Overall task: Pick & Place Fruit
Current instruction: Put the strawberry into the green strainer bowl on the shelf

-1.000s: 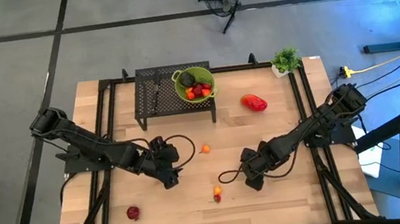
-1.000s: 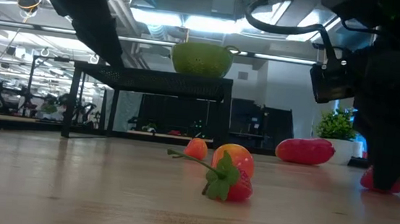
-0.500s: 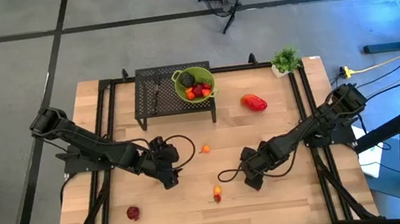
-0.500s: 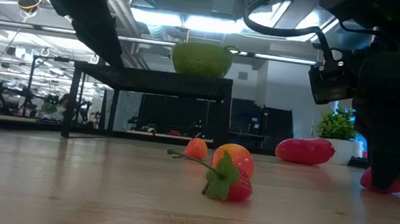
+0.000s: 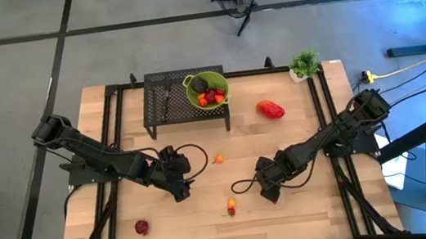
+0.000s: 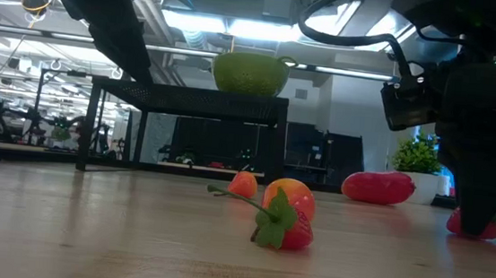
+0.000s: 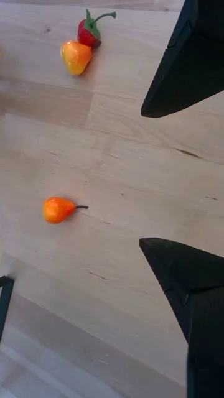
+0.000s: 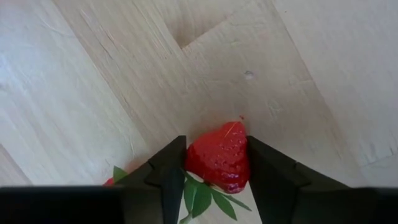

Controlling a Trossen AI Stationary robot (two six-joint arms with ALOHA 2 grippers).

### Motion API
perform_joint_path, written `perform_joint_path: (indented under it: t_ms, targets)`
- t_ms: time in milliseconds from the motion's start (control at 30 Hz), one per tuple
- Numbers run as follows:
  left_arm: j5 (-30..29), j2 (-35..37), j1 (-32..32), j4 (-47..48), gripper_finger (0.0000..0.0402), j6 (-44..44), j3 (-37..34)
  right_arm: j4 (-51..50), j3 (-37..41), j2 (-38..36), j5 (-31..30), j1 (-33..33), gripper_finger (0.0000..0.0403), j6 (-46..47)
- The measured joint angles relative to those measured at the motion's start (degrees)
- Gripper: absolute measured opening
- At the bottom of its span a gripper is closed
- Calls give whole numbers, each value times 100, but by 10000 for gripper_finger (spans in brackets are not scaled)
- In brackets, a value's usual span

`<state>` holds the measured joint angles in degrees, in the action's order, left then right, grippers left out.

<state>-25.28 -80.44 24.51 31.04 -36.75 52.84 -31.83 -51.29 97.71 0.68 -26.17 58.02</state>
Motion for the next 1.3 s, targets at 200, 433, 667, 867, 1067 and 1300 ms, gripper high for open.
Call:
perform_joint_path:
  t_ms: [200, 433, 667, 867, 1067, 1300]
  targets:
    - [144, 0, 2, 2, 329, 2, 0, -1, 4, -50, 55, 0, 131, -46]
    - [156, 0, 2, 112, 329, 2, 2, 30, 17, -304, 235, -7, 145, -15]
    - [191, 0, 2, 280, 329, 2, 2, 169, 11, -398, 215, -8, 132, -77]
    - [201, 0, 2, 347, 329, 2, 2, 583, 7, -400, 197, 8, 135, -177]
    - [230, 0, 2, 348, 329, 2, 2, 1115, 7, -407, 189, 109, 145, -405]
    - [243, 0, 2, 348, 329, 2, 2, 1788, 4, -409, 192, 307, 129, -789]
